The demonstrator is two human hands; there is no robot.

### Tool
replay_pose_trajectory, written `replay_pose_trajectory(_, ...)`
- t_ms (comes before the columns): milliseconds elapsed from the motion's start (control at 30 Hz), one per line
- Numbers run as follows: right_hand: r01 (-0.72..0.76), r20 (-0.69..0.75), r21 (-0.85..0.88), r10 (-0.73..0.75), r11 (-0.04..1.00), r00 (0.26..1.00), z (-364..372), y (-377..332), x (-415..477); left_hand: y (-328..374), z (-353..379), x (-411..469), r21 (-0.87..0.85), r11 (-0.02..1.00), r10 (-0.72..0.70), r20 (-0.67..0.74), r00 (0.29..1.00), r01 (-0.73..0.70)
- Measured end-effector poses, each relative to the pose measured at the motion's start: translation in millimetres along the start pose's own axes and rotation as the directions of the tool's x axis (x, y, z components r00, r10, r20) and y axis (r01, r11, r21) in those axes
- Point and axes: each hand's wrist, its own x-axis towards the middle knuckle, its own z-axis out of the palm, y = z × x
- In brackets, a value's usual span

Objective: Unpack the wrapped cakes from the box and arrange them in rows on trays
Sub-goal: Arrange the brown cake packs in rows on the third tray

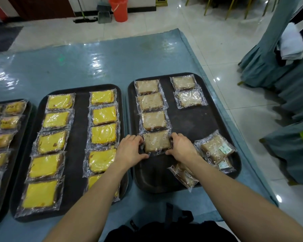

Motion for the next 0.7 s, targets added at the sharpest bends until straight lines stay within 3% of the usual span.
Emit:
replay_pose_trajectory(133,0.046,-0.029,0.025,-0.046,0.999,0.999,-5.3,5.7,-5.5,-0.4,-0.7,-3.0,0.01,1.0,-0.008,-0.006,1.0,0.008)
replay_pose_trajectory(267,0.09,-0.2,0.089,-0.07,0.992,0.977,-17.0,25.4,-25.4,7.3,-6.9,-9.0,-0.01,1.0,-0.023,-0.051,0.998,0.022)
replay_pose_trajectory(400,0.026,-0.334,0.041,-0.011,0.999,0.943,-32.0,60.0,-40.9,30.2,-9.9,-5.2,-0.036,0.997,0.067,-0.117,0.991,-0.072)
replay_pose_trajectory(533,-0.028,-0.309,0.033,0.036,0.999,0.95,-37.0,96.3,-48.1,66.7,-2.1,11.6,0.007,0.997,0.083,-0.063,0.995,-0.083)
replay_pose_trajectory(700,-0.122,-0.157,-0.016,0.118,0.992,0.98,-29.1,123.6,-50.6,92.6,24.1,38.6,0.028,0.997,-0.077,0.147,0.986,0.074)
